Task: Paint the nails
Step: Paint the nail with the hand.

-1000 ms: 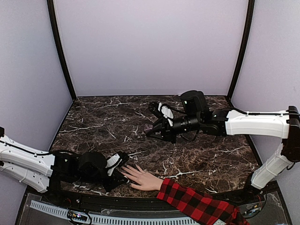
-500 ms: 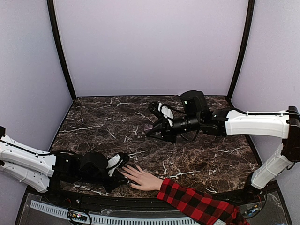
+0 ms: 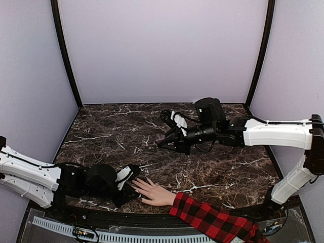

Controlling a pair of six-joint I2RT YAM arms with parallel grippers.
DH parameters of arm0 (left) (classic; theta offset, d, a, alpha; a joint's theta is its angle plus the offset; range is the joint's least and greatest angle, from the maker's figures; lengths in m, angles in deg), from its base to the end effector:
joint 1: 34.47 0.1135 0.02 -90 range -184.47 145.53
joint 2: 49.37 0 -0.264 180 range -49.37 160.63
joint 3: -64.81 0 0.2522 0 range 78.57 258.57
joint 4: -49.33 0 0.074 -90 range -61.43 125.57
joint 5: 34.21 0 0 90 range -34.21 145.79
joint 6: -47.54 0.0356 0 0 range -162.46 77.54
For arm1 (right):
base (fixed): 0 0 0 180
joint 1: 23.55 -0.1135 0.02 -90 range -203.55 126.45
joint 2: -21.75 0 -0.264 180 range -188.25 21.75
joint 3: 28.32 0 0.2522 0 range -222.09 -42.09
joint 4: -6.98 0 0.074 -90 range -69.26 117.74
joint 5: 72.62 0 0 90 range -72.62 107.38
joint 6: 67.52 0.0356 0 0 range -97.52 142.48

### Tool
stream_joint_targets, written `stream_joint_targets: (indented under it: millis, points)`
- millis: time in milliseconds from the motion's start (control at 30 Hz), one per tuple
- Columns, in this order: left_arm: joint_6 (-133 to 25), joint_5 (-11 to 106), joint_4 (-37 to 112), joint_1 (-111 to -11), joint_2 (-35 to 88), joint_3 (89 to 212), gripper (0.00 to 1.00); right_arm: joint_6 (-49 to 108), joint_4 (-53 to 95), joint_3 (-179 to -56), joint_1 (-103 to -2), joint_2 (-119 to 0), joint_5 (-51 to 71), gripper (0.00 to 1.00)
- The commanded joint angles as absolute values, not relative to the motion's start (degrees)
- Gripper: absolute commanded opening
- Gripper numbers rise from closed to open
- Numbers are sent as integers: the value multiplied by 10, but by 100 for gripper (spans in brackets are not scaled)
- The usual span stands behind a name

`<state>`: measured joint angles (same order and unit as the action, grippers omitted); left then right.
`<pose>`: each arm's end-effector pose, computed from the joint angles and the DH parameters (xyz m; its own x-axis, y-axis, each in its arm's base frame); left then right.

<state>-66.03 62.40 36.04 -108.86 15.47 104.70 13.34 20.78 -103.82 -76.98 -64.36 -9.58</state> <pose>0.0638 -0.2130 0.1784 -0.5255 0.4047 -0.7484 0.7880 0.5632 -0.2488 0.1933 0.2877 0.2868 -0.0903 -0.3594 -0.9288 -0.9887 0.1442 0.0403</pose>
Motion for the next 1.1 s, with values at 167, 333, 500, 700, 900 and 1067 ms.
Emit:
stream_joint_targets:
  millis: [167,333,500,700,900,1067]
  points:
    - [-661,621,363,-1085,150,1058,0,131,187,-1039,-765,-644,-95,0]
    - [-663,615,360,-1085,148,1055,0,131,188,-1040,-765,-644,-95,0]
    - [-663,616,359,-1085,145,1055,0,131,188,-1040,-765,-645,-97,0]
    - [-665,622,339,-1085,135,1054,0,132,187,-1040,-765,-646,-98,0]
    - [-669,636,323,-1085,119,1050,0,132,187,-1041,-766,-646,-99,0]
    - [-668,649,313,-1085,115,1051,0,132,187,-1042,-765,-646,-99,0]
